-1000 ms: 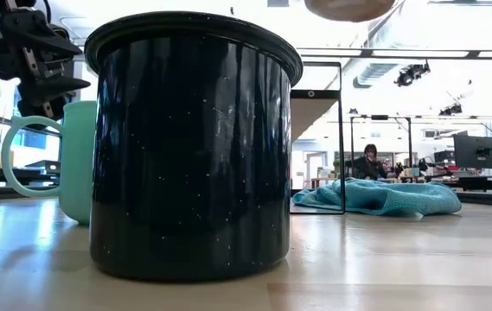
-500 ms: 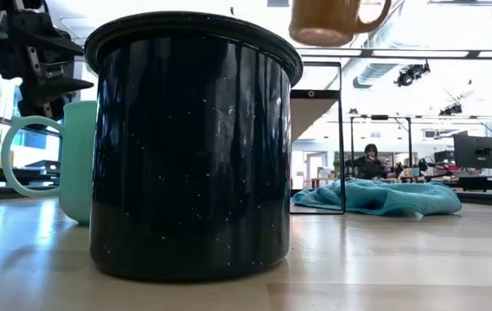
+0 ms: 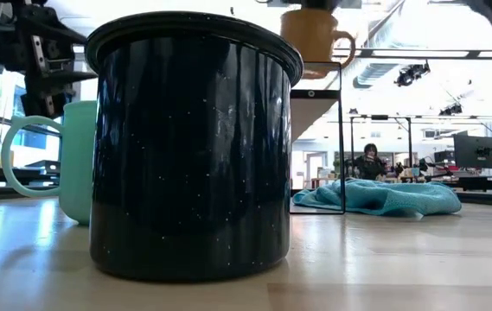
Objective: Stack small to large cups/mugs on shelf
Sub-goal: Put the yellow mug on the shelf
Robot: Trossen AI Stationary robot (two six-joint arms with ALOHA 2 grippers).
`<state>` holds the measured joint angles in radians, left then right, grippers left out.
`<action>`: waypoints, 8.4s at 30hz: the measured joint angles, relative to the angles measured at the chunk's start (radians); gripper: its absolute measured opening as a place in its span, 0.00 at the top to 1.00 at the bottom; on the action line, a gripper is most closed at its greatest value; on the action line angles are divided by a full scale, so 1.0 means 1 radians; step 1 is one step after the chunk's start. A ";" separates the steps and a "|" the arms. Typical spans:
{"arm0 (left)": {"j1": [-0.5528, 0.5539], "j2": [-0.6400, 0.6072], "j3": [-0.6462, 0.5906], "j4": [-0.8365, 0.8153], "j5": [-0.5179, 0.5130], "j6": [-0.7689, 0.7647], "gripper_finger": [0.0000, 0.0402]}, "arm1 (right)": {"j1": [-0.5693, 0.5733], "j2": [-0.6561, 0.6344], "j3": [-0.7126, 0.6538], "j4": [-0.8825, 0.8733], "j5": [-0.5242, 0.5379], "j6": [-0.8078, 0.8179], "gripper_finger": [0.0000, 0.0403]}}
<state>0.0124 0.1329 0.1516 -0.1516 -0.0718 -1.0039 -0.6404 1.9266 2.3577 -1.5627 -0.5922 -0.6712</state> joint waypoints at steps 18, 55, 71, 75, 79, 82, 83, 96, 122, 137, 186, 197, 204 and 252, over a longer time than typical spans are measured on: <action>0.000 0.002 0.000 0.047 -0.054 -0.002 0.55 | -0.064 0.070 -0.055 0.140 -0.072 -0.031 1.00; 0.000 0.002 0.000 0.044 -0.053 0.011 0.55 | -0.129 0.156 -0.055 0.474 -0.027 0.117 1.00; 0.000 0.003 0.000 0.035 -0.072 0.026 0.55 | -0.140 0.183 -0.055 0.518 0.008 0.149 1.00; 0.000 0.003 0.000 0.036 -0.072 0.027 0.55 | -0.139 0.206 -0.055 0.515 0.004 0.151 1.00; 0.000 0.003 0.000 0.036 -0.072 0.027 0.55 | -0.139 0.219 -0.055 0.503 -0.003 0.152 1.00; 0.000 0.003 0.000 0.035 -0.072 0.027 0.55 | -0.139 0.220 -0.055 0.505 -0.005 0.151 1.00; 0.000 0.003 0.000 0.033 -0.072 0.028 0.55 | -0.138 0.220 -0.055 0.507 -0.005 0.151 1.00; 0.000 0.003 0.000 0.014 -0.076 0.031 0.55 | -0.144 0.222 -0.055 0.527 -0.002 0.174 0.90; 0.000 0.003 0.000 -0.007 -0.076 0.031 0.55 | -0.144 0.222 -0.055 0.555 0.032 0.177 0.90; 0.000 0.003 0.000 -0.009 -0.076 0.031 0.55 | -0.119 0.241 -0.054 0.544 0.027 0.163 0.90; 0.000 0.003 0.000 -0.009 -0.075 0.065 0.55 | -0.019 0.087 -0.001 0.119 0.200 0.161 0.87; 0.000 0.003 0.000 -0.009 -0.059 0.065 0.55 | 0.023 0.086 -0.001 0.021 0.287 0.274 0.77; 0.000 0.003 0.000 -0.009 -0.049 0.083 0.55 | 0.047 0.086 -0.006 0.024 0.333 0.373 0.67; 0.000 0.003 0.000 -0.031 -0.022 0.079 0.55 | 0.126 0.086 -0.149 0.202 0.520 0.596 0.65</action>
<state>0.0124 0.1356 0.1516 -0.1825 -0.0937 -0.9245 -0.5148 2.0124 2.2086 -1.3607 -0.0724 -0.0750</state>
